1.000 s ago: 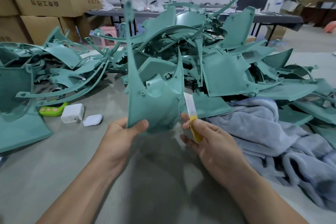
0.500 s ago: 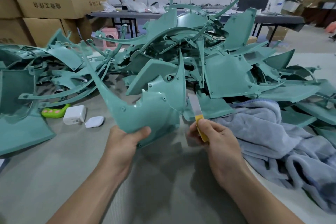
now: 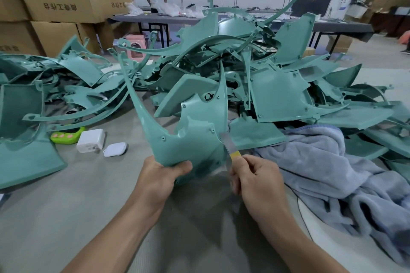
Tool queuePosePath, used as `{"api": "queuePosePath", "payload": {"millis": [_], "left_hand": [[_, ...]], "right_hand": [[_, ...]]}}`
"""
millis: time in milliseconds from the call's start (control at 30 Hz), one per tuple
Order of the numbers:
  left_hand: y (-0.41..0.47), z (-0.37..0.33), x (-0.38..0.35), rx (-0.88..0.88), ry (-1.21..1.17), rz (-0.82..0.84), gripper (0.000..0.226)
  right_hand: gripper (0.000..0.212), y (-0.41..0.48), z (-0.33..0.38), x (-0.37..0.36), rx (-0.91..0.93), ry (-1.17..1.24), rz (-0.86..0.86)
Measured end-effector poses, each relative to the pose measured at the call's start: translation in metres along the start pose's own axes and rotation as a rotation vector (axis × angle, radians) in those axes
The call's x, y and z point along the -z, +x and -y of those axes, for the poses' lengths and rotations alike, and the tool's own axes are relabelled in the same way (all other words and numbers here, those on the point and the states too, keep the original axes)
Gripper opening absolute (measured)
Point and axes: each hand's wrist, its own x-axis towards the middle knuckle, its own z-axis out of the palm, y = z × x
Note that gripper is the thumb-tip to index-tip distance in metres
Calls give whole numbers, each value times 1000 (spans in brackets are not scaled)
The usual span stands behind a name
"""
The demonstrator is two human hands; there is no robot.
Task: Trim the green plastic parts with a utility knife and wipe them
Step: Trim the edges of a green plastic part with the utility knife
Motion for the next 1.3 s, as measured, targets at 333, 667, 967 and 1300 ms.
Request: {"api": "queuePosePath", "payload": {"millis": [333,667,967,1300], "left_hand": [[3,-10,7,159,-318,-84,44],[-3,-24,9,418,-375,-71,33],[1,-23,17,380,-422,-98,33],[2,-24,19,382,-374,-82,34]], "right_hand": [[39,8,-6,11,25,-160,-56],[16,10,-13,29,398,-303,12],[22,2,-11,28,452,-272,5],[22,6,-12,34,484,-247,109]]}}
